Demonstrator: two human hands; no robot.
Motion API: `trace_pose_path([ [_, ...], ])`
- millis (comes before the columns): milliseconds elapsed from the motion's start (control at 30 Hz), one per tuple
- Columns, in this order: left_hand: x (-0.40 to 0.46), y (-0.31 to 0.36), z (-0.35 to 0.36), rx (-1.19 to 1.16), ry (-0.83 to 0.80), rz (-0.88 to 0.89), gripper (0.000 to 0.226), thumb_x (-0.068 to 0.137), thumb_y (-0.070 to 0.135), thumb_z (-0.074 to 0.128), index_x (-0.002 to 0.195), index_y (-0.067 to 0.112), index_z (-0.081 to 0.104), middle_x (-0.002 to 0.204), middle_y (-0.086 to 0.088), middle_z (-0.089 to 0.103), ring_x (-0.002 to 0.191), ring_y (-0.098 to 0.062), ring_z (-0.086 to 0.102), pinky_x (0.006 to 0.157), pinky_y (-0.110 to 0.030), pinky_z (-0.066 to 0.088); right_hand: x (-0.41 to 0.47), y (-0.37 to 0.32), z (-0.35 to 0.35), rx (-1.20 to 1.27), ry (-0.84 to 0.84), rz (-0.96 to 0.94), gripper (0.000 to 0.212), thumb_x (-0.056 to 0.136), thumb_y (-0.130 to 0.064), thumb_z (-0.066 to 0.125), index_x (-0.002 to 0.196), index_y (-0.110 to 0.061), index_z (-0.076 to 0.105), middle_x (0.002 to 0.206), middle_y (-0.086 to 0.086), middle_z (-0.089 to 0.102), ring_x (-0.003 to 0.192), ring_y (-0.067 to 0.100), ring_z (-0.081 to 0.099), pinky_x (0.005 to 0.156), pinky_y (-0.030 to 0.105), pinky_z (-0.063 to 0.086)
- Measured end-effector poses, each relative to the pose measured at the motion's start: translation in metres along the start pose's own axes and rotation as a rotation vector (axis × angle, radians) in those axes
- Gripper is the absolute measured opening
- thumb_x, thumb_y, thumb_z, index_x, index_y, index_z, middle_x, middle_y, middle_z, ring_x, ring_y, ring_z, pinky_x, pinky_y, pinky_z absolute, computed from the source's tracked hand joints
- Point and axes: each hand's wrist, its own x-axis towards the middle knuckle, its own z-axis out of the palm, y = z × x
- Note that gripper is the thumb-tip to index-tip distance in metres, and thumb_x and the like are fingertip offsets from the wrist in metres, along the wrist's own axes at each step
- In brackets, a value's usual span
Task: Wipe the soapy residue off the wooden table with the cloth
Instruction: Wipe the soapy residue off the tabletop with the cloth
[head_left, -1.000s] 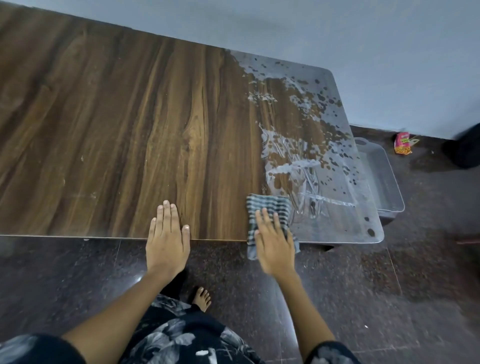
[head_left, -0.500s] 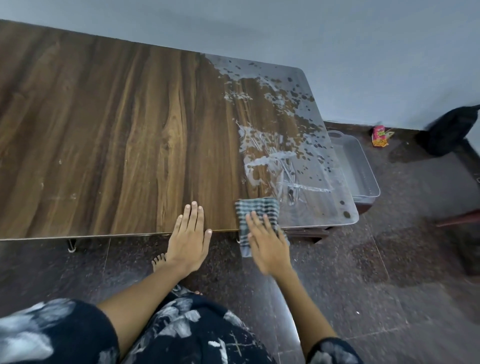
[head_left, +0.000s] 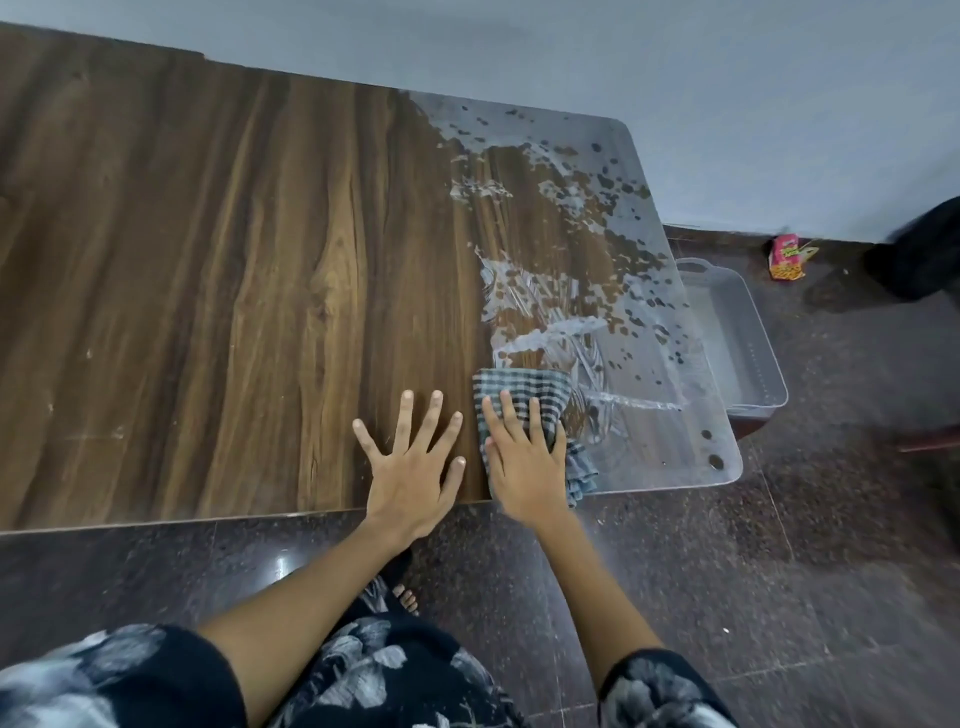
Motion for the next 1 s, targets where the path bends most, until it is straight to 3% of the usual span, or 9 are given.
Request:
trace_pose_path([
  [67, 0.017, 0.000, 0.000, 0.006, -0.007, -0.026, 0.054, 0.090, 0.045, 0.028, 0.140, 0.025, 0.039, 0.152, -0.003, 0.029, 0.141, -0.031, 0.012, 0.096, -0.072, -0.005, 0.002, 0.008, 0.002, 0.005, 0.015, -0.048, 0.055, 0.093, -0.046, -0.001, 0.147, -0.040, -0.001, 0.156, -0.014, -0.003, 0.144, 0.018, -0.010, 0.113, 0.050, 0.000],
  [167, 0.043, -0.002, -0.002, 0.002, -0.022, -0.020, 0.056, 0.092, 0.045, 0.026, 0.141, 0.022, 0.037, 0.151, -0.004, 0.030, 0.141, -0.031, 0.019, 0.102, -0.068, -0.005, 0.013, 0.017, 0.001, 0.026, 0.041, -0.057, 0.053, 0.094, -0.047, 0.003, 0.146, -0.043, 0.003, 0.152, -0.018, -0.004, 0.141, 0.012, -0.013, 0.113, 0.046, -0.004],
  [300, 0.068, -0.018, -0.005, -0.009, -0.022, 0.028, 0.057, 0.093, 0.048, 0.023, 0.143, 0.023, 0.033, 0.151, -0.004, 0.031, 0.140, -0.028, 0.023, 0.109, -0.054, -0.001, 0.038, 0.017, -0.004, 0.020, 0.048, 0.002, 0.051, 0.094, -0.047, 0.003, 0.145, -0.043, -0.002, 0.153, -0.018, -0.005, 0.143, 0.014, -0.011, 0.112, 0.044, -0.009],
  [467, 0.076, -0.050, -0.009, -0.078, -0.010, 0.069, 0.055, 0.095, 0.047, 0.023, 0.145, 0.025, 0.026, 0.153, 0.000, 0.024, 0.142, -0.021, 0.019, 0.115, -0.041, 0.011, 0.088, 0.018, -0.022, 0.026, 0.066, 0.080, 0.056, 0.092, -0.048, -0.001, 0.148, -0.040, 0.002, 0.157, -0.013, 0.003, 0.145, 0.019, -0.005, 0.113, 0.049, -0.002],
  [600, 0.052, -0.065, -0.008, -0.136, 0.028, -0.015, 0.056, 0.094, 0.046, 0.028, 0.145, 0.023, 0.030, 0.152, 0.000, 0.026, 0.142, -0.020, 0.019, 0.115, -0.036, 0.013, 0.133, 0.017, -0.035, 0.036, 0.055, 0.091, 0.050, 0.101, -0.041, 0.014, 0.149, -0.038, 0.002, 0.158, -0.011, 0.000, 0.145, 0.020, -0.007, 0.113, 0.053, -0.001],
  [733, 0.038, -0.063, -0.008, -0.129, 0.051, -0.092, 0.059, 0.092, 0.047, 0.032, 0.144, 0.020, 0.032, 0.151, -0.002, 0.028, 0.141, -0.019, 0.018, 0.114, -0.035, 0.011, 0.185, 0.006, -0.050, 0.039, 0.037, 0.057, 0.051, 0.102, -0.039, 0.016, 0.150, -0.034, 0.001, 0.159, -0.007, -0.002, 0.145, 0.023, -0.008, 0.113, 0.054, 0.000],
  [867, 0.023, -0.050, -0.004, -0.137, 0.066, -0.206, 0.061, 0.090, 0.047, 0.032, 0.144, 0.019, 0.032, 0.152, -0.002, 0.027, 0.142, -0.020, 0.017, 0.114, -0.037, 0.012, 0.186, -0.015, -0.047, 0.015, -0.002, -0.073, 0.052, 0.102, -0.040, 0.014, 0.151, -0.030, 0.000, 0.159, -0.004, -0.004, 0.145, 0.027, -0.009, 0.114, 0.053, 0.000],
  [1000, 0.012, -0.037, 0.000, -0.131, 0.089, -0.302, 0.062, 0.090, 0.048, 0.031, 0.144, 0.018, 0.031, 0.152, -0.004, 0.026, 0.141, -0.022, 0.018, 0.113, -0.040, 0.012, 0.106, -0.020, -0.016, 0.032, 0.040, -0.307, 0.051, 0.100, -0.041, 0.021, 0.150, -0.031, 0.013, 0.158, -0.005, 0.011, 0.145, 0.024, 0.005, 0.115, 0.048, 0.005],
])
